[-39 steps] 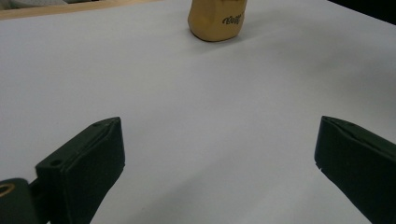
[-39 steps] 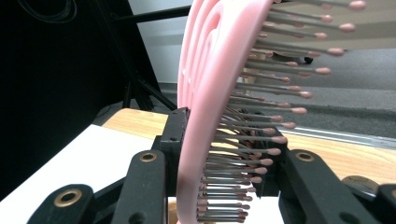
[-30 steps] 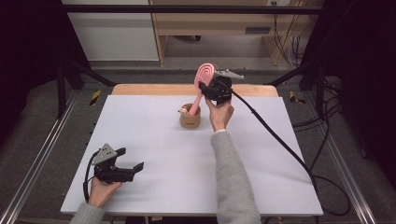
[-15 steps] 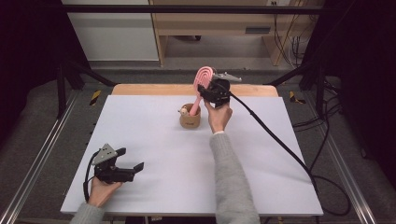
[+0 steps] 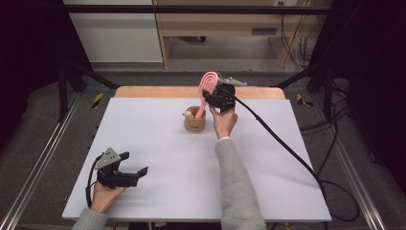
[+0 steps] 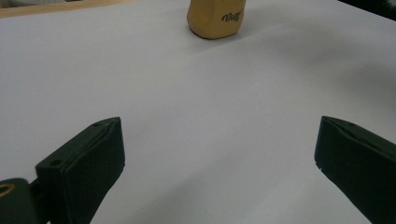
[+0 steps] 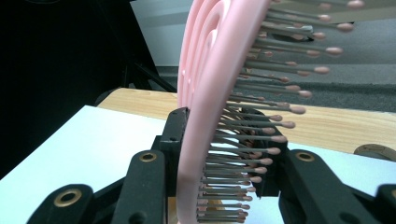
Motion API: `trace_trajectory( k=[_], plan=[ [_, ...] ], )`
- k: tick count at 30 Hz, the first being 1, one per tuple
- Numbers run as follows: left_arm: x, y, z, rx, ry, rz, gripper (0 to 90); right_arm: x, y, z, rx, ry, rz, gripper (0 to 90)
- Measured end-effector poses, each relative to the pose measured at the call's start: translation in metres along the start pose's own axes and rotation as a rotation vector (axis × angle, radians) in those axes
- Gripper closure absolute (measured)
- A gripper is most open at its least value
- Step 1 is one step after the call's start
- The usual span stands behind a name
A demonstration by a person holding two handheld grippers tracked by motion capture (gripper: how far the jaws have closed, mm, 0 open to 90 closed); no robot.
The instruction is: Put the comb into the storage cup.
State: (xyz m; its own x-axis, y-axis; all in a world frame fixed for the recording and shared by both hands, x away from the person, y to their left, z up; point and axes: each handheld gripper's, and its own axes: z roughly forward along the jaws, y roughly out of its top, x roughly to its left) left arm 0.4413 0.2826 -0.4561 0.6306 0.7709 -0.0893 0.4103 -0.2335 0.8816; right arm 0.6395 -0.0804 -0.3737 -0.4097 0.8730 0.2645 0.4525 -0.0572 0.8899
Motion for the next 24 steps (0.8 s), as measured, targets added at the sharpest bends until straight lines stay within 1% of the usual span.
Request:
trace_trajectory(
  k=[19,24],
  plan=[
    [0.0000,-0.0001,0.0002,0.004,0.001,0.002,1.5,-0.0041,-0.0077,0.0044,0.015,-0.007,0.016,63.6],
    [-0.0002,-0.0001,0.0003,0.004,0.001,0.002,1.5,-0.0050,-0.0081,0.0044,0.011,-0.008,0.019,63.5]
  ],
)
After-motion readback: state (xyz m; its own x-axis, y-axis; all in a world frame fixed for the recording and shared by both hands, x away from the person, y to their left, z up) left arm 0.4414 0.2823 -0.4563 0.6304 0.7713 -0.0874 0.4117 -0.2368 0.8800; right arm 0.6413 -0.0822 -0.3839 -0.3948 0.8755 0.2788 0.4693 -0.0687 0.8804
